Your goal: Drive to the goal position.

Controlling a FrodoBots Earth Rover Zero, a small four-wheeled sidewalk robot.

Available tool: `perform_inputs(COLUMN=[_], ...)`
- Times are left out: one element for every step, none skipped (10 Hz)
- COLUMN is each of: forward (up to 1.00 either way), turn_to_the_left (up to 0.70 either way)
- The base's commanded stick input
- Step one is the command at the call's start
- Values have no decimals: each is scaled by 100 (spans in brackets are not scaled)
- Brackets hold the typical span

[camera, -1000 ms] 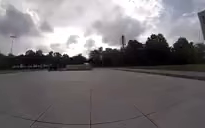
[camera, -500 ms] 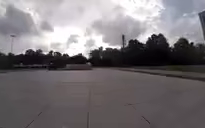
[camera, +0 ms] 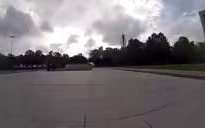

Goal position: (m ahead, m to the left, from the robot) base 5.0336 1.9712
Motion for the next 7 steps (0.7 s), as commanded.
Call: perform_inputs(forward=[70,70,70,70,70,70,70], turn_to_the_left=[0,0,0,0,0,0,0])
